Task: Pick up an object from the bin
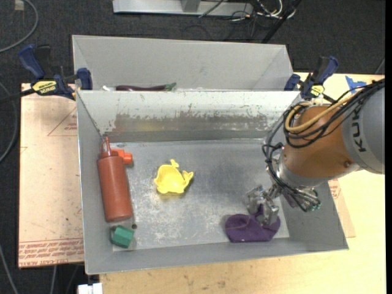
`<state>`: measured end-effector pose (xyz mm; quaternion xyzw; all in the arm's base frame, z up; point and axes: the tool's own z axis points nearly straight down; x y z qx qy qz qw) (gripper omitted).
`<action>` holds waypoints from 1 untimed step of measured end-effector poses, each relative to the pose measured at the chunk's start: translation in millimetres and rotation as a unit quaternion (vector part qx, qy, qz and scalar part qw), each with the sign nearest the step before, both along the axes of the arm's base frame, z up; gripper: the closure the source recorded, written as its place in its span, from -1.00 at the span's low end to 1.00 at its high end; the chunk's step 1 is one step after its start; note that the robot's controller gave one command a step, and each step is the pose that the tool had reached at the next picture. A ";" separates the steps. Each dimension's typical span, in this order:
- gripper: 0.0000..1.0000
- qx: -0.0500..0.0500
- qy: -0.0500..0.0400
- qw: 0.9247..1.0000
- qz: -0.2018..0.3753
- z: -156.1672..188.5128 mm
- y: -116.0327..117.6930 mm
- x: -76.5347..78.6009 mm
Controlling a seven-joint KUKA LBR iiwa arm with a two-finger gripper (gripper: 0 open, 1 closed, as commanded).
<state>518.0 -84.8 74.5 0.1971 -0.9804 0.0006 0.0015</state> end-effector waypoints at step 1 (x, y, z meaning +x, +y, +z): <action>1.00 0.000 -0.003 0.991 0.131 32.9 46.5 16.5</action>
Offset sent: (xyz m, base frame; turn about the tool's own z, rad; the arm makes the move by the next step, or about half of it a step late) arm 0.0000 0.0000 0.0000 0.0000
